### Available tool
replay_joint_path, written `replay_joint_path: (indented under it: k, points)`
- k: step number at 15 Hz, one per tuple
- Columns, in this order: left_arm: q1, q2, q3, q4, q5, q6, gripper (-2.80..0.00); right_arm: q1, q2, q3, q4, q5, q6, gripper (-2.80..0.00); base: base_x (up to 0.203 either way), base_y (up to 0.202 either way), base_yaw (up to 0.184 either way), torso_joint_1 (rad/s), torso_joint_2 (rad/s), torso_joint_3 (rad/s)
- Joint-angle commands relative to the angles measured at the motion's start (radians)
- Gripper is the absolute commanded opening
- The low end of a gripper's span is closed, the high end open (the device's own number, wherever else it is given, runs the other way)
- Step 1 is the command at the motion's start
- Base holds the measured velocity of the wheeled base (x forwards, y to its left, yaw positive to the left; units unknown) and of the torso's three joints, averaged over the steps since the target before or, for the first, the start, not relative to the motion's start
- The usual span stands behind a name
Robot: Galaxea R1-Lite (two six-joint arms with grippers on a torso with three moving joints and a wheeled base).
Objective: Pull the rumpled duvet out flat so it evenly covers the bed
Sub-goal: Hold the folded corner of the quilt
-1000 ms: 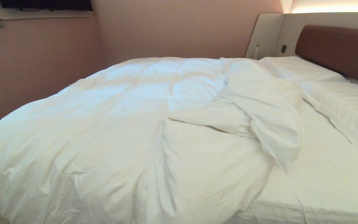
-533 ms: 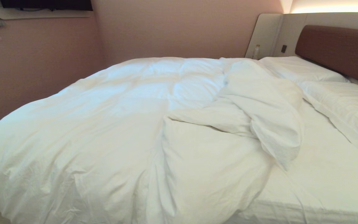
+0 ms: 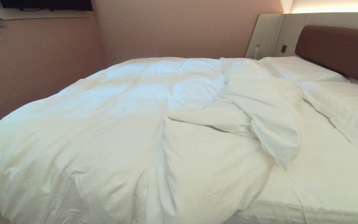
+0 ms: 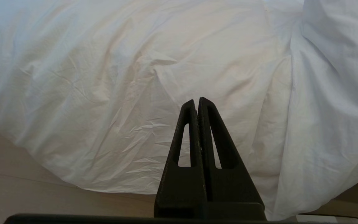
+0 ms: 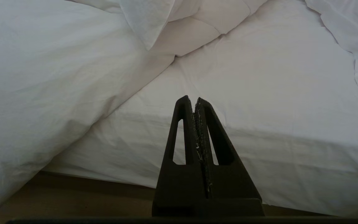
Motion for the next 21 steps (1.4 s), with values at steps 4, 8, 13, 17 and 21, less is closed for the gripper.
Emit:
replay_joint_path:
  k: [4, 8, 13, 17, 21]
  points:
    - [0.000, 0.000, 0.000, 0.000, 0.000, -0.001, -2.80, 0.000, 0.001, 0.000, 0.001, 0.000, 0.000, -2.80, 0.000, 0.000, 0.000, 0.000, 0.00, 0.000]
    - [0.000, 0.000, 0.000, 0.000, 0.000, -0.001, -2.80, 0.000, 0.001, 0.000, 0.000, 0.000, -0.002, -2.80, 0.000, 0.000, 0.000, 0.000, 0.00, 0.000]
    - [0.000, 0.000, 0.000, 0.001, 0.000, 0.008, -2.80, 0.000, 0.001, 0.000, 0.000, 0.000, 0.000, -2.80, 0.000, 0.000, 0.000, 0.000, 0.00, 0.000]
    - [0.000, 0.000, 0.001, 0.002, -0.006, 0.050, -2.80, 0.000, 0.001, 0.000, 0.000, 0.000, 0.000, -2.80, 0.000, 0.000, 0.000, 0.000, 0.00, 0.000]
    - [0.000, 0.000, 0.001, 0.000, -0.006, 0.042, -2.80, 0.000, 0.001, 0.000, 0.000, 0.000, 0.000, -2.80, -0.129, 0.000, -0.002, 0.002, 0.01, 0.003]
